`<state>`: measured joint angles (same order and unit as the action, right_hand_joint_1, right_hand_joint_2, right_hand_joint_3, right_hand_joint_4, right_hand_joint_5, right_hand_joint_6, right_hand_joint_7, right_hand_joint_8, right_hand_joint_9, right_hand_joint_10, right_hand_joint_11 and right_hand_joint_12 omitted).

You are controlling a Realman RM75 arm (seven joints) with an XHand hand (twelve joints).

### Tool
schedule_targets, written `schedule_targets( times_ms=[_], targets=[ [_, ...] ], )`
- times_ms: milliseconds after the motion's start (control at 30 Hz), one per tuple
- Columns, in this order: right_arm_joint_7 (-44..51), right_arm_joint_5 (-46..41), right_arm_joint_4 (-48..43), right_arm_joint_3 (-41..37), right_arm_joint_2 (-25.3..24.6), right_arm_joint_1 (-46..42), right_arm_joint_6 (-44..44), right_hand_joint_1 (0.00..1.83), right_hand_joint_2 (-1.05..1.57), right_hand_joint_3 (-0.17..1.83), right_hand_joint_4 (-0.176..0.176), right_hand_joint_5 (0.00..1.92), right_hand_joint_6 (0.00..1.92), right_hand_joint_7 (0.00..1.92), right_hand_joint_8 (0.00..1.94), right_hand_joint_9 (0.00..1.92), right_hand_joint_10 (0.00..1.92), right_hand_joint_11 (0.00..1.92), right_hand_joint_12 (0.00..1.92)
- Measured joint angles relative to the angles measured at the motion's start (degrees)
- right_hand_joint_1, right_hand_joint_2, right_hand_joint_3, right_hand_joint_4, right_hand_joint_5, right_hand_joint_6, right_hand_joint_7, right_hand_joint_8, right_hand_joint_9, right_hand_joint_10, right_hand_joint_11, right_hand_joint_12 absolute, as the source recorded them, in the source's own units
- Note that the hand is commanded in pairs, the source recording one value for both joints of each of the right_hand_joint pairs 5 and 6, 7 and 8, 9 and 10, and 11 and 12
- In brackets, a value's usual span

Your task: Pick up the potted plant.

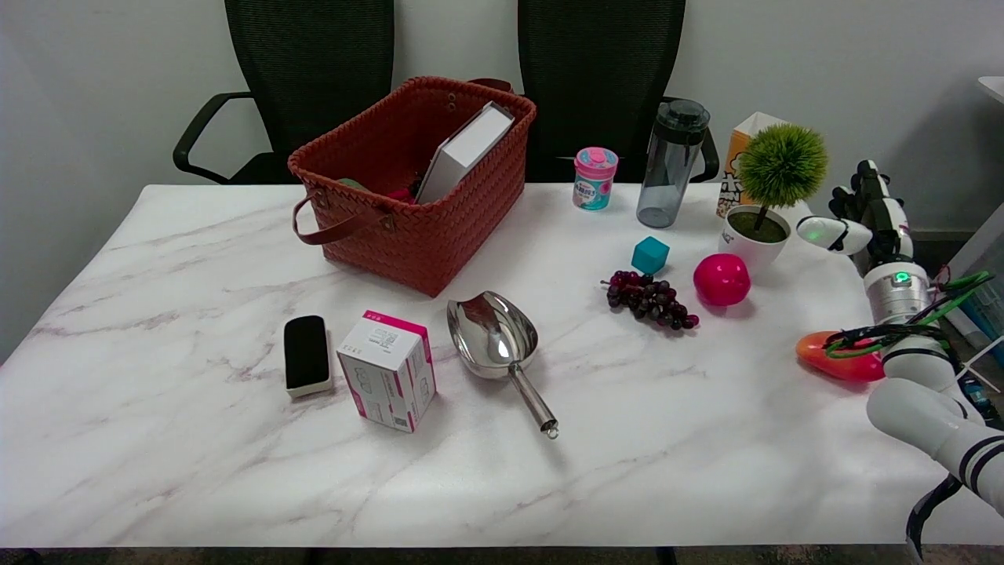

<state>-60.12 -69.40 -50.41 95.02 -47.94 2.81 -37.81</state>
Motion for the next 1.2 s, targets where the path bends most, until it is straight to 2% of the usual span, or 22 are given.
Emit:
schedule_targets(
  times_ms=[267, 533, 1200],
  targets=[
    [-1.08, -0.06, 2.15, 1.82, -0.42, 1.65, 1.05, 1.05, -0.35, 0.22, 0.0, 0.0, 0.0, 0.04, 0.04, 0.18, 0.18, 0.19, 0.19],
    [-1.16, 0.08, 3.64, 4.37, -0.61, 4.01, 2.88, 1.06, -0.36, 0.27, 0.0, 0.0, 0.0, 0.07, 0.07, 0.16, 0.16, 0.01, 0.01],
    [0.37, 0.7, 9.06, 8.37, -1.99, 8.68, 6.89, 1.07, -0.35, 0.28, 0.0, 0.0, 0.0, 0.09, 0.09, 0.15, 0.15, 0.0, 0.0]
  ],
)
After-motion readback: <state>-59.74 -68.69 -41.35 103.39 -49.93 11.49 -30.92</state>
